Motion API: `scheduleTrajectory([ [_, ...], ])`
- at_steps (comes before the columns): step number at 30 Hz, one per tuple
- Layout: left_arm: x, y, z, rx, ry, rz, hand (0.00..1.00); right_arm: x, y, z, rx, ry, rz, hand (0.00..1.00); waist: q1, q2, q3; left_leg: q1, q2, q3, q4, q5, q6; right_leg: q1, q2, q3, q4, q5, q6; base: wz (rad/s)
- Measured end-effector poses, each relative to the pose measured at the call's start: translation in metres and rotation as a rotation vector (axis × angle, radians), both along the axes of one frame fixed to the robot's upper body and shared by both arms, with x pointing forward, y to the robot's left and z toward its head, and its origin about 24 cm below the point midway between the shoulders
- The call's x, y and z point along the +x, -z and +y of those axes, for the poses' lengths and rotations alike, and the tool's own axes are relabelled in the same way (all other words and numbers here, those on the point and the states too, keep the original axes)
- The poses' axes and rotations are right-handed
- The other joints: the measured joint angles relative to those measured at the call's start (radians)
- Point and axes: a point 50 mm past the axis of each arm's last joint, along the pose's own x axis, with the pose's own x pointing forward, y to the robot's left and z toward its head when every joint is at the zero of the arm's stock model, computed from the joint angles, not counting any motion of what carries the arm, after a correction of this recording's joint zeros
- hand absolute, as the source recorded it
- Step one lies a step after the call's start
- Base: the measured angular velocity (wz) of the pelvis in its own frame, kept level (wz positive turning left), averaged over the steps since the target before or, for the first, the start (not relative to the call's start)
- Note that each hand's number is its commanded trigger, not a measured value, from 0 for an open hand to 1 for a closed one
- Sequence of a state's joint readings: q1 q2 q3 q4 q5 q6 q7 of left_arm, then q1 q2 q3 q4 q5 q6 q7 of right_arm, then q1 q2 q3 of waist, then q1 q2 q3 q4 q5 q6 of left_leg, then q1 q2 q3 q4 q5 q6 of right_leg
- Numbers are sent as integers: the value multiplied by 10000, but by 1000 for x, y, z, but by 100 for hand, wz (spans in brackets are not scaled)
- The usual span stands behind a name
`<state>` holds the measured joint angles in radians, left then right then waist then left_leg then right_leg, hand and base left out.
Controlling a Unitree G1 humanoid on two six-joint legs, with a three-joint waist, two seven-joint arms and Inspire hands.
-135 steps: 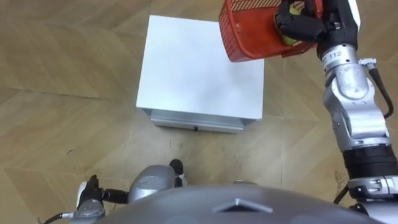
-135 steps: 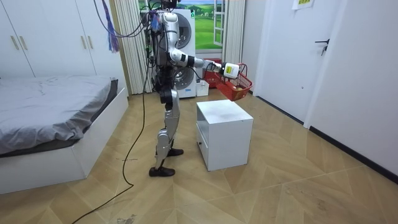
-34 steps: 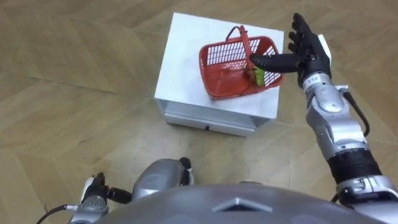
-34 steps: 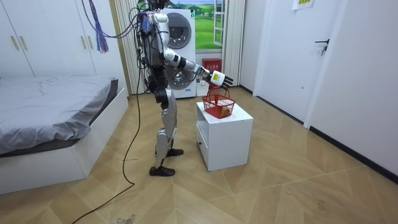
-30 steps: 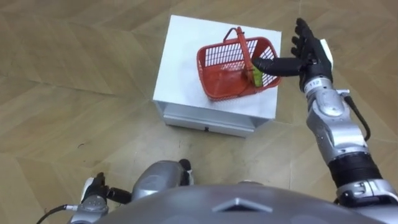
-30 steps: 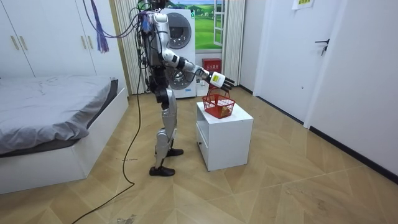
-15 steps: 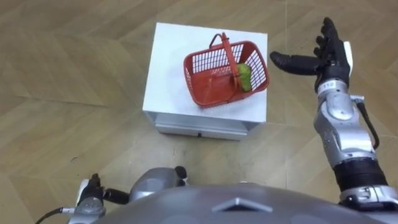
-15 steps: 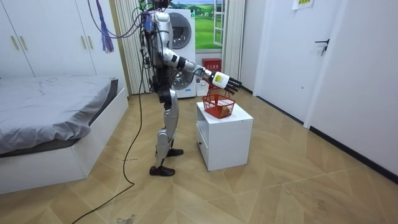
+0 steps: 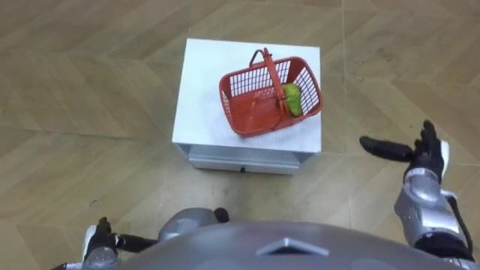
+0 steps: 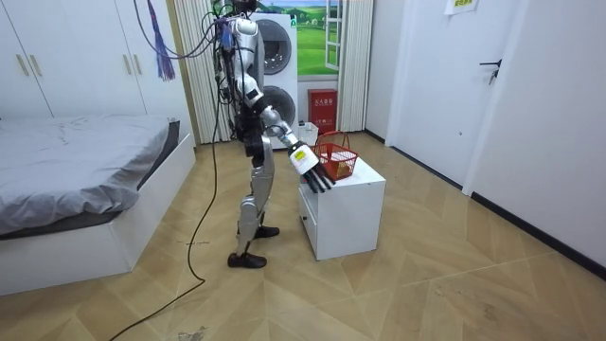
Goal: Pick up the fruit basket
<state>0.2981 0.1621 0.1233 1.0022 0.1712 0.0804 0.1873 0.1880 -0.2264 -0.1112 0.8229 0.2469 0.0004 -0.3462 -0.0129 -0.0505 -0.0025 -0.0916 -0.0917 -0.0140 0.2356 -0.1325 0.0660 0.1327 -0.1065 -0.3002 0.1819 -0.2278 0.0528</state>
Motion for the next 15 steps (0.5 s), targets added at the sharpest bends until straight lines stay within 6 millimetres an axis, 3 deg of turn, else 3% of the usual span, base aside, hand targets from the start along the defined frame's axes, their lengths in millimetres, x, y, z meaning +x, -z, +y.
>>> scheduleTrajectory([
  [3,-2,1,-3,-24,169,126,0,-41,17,1,226,369,1768,0,-45,-10,8,6,73,26,0,0,-4,50,2,-56,-71,-4,4,0],
  [6,-1,1,-2,34,252,124,0,-69,27,5,742,117,3097,0,-72,-72,34,45,75,59,26,-16,-31,130,26,-41,-138,-4,4,-8],
  [15,-7,4,-9,-477,360,790,0,-104,40,23,1956,-2102,6342,0,-66,-23,63,168,59,93,139,-47,-107,238,13,6,-151,-166,-72,-3],
])
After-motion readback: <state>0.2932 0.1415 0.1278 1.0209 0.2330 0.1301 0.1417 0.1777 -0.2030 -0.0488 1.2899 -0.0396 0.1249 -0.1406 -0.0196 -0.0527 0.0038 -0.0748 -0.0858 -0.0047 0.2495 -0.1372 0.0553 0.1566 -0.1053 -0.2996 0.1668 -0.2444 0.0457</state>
